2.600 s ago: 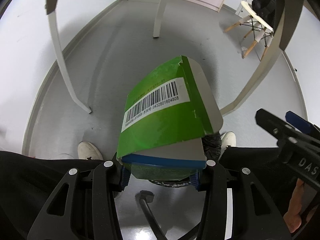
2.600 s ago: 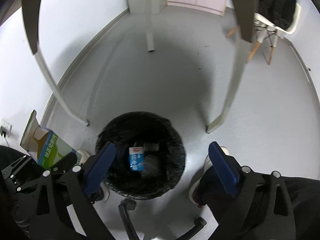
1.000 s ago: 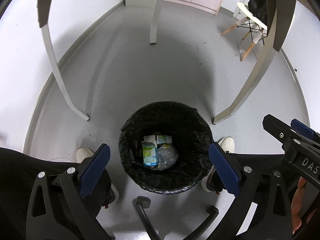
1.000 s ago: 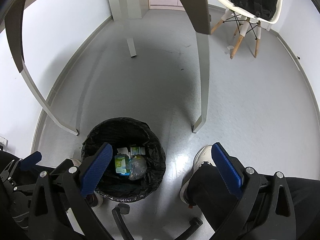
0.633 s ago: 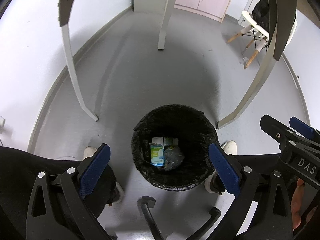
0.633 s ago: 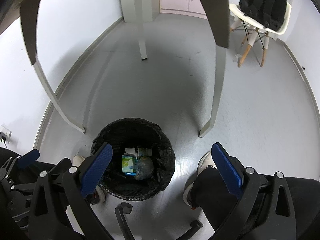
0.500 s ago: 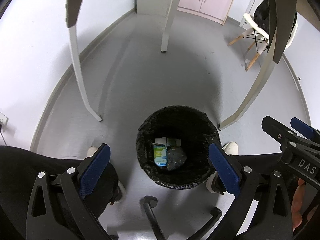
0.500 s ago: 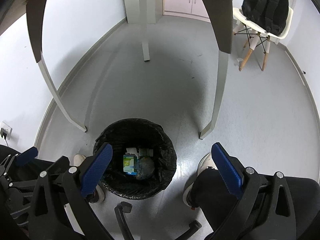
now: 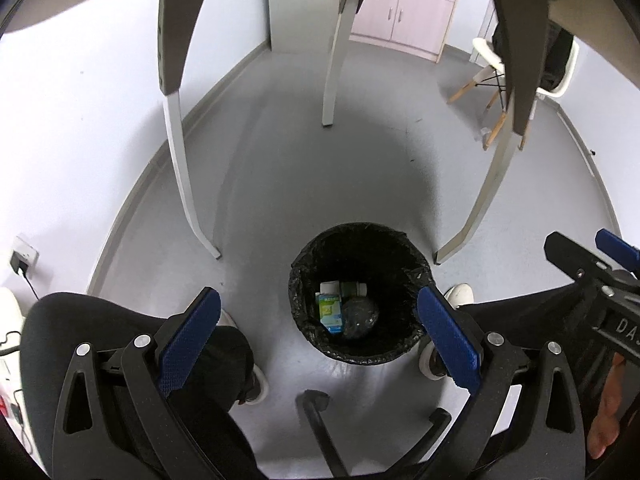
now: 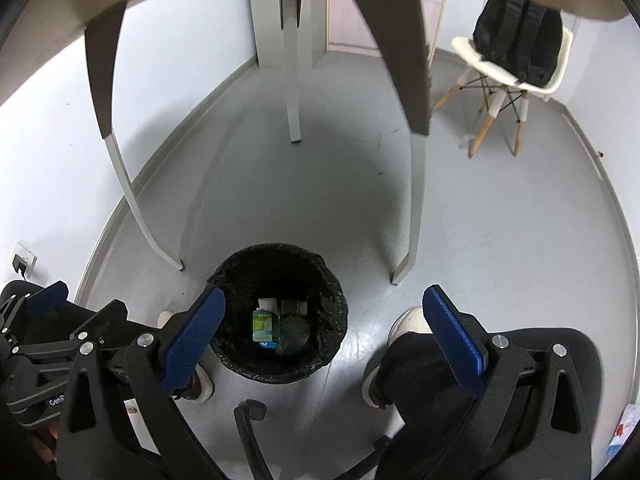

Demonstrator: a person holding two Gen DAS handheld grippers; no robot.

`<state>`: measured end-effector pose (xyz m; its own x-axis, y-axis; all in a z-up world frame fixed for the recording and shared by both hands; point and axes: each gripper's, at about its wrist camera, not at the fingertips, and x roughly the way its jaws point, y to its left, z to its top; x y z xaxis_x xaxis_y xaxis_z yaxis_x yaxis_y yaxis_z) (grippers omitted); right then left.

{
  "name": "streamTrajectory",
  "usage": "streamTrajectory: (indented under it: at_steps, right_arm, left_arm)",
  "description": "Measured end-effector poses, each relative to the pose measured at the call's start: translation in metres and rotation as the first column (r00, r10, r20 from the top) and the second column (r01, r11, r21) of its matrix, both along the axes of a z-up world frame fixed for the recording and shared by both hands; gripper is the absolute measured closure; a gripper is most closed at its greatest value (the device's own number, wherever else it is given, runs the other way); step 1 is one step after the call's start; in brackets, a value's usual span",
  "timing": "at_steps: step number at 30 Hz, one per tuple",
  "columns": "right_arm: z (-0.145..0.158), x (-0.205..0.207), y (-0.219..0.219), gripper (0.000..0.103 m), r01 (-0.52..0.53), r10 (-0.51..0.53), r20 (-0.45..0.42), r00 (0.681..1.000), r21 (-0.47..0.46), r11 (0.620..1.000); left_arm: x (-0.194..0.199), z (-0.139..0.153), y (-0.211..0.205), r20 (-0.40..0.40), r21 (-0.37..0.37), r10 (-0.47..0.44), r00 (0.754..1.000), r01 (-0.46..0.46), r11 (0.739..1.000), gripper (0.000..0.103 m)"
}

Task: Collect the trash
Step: 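Raise both open tools from the bin back up to the tabletop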

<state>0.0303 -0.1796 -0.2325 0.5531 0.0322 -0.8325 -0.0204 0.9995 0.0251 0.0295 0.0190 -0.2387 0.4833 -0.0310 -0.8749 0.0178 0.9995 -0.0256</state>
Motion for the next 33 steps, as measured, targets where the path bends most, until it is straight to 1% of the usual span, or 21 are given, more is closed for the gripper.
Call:
streamTrajectory:
  at_steps: [8, 18, 22, 27, 33]
  right_arm:
    - [0.044, -0.034, 0.003, 0.008, -0.008, 0.010, 0.071, 0.997, -0.017, 1.000]
    - [0.092, -0.067, -0.001, 0.008, -0.024, 0.025, 0.140, 0.990, -0.006, 1.000]
    - [0.112, -0.080, -0.007, 0.008, -0.028, 0.028, 0.163, 0.986, 0.002, 1.000]
    - [0.151, -0.096, -0.019, 0.008, -0.027, 0.020, 0.224, 0.974, 0.028, 0.999]
    - [0.192, -0.102, -0.022, 0.008, -0.039, 0.033, 0.289, 0.957, 0.015, 0.999]
  left_arm:
    - [-0.024, 0.038, 0.002, 0.054, -0.020, -0.016, 0.998, 0.017, 1.000, 0.006]
    - [-0.055, 0.088, -0.003, 0.127, -0.017, -0.038, 0.991, 0.040, 0.999, 0.006]
    - [-0.066, 0.110, -0.004, 0.149, -0.027, -0.045, 0.988, 0.049, 0.998, 0.006]
    - [-0.070, 0.137, -0.006, 0.188, -0.017, -0.041, 0.981, 0.045, 0.999, 0.006]
    - [-0.066, 0.172, -0.009, 0.220, -0.024, -0.035, 0.975, 0.041, 0.999, 0.006]
